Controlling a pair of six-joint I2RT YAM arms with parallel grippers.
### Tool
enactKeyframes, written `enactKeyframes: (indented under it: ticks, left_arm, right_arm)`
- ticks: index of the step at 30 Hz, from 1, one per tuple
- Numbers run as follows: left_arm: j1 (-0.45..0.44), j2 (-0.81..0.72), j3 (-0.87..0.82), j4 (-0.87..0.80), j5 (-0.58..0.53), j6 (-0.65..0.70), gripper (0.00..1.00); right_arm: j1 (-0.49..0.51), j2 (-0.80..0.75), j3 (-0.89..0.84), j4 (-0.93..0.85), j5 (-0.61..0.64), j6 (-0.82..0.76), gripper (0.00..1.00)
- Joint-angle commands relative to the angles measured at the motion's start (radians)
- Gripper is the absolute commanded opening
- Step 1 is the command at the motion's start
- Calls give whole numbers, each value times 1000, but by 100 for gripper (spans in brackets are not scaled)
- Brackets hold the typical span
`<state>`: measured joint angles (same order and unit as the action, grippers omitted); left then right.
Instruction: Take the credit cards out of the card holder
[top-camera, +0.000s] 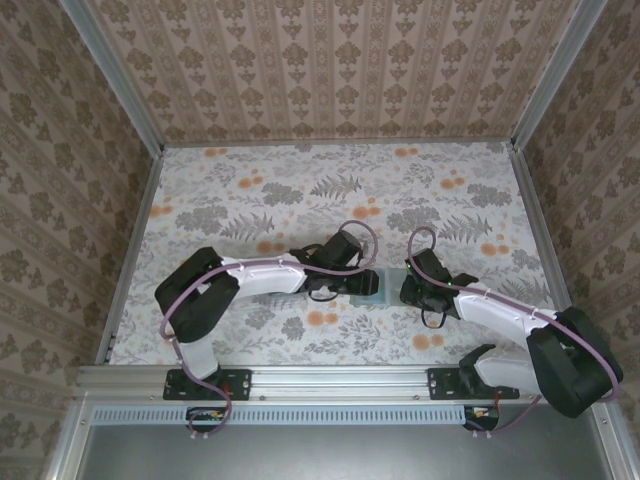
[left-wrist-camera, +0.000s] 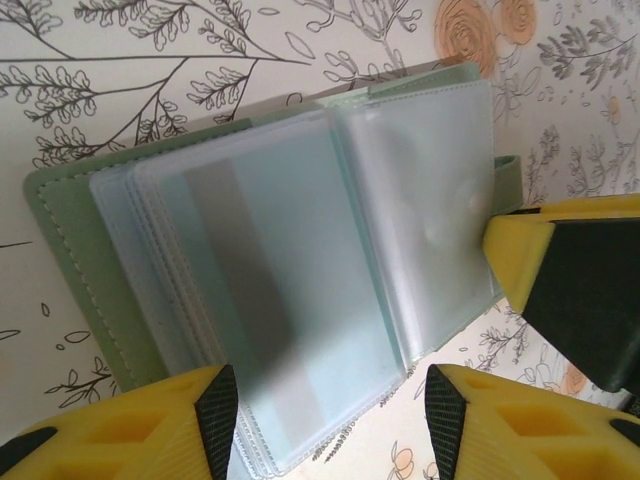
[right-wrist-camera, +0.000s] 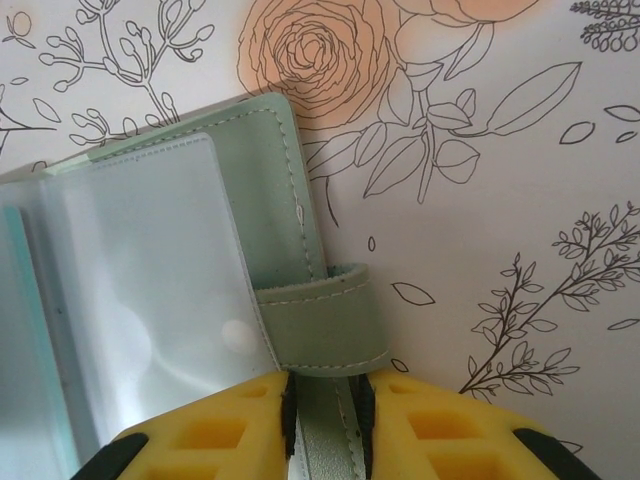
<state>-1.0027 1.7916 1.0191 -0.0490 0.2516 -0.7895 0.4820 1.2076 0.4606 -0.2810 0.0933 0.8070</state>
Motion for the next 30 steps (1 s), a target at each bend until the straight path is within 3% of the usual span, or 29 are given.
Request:
enactKeyframes:
  ticks: [1, 18, 30]
  left_arm:
    - [-2, 21, 28, -8, 14, 3, 55]
    - [-3, 63, 35, -7, 26, -18, 55]
    - [-8, 69, 38, 106, 100, -42, 57]
  right_arm:
    - [-3, 9, -5, 10, -17, -9, 26]
    - [-3, 1, -10, 12, -20, -9, 26]
    - [-3, 3, -13, 16, -23, -10, 26]
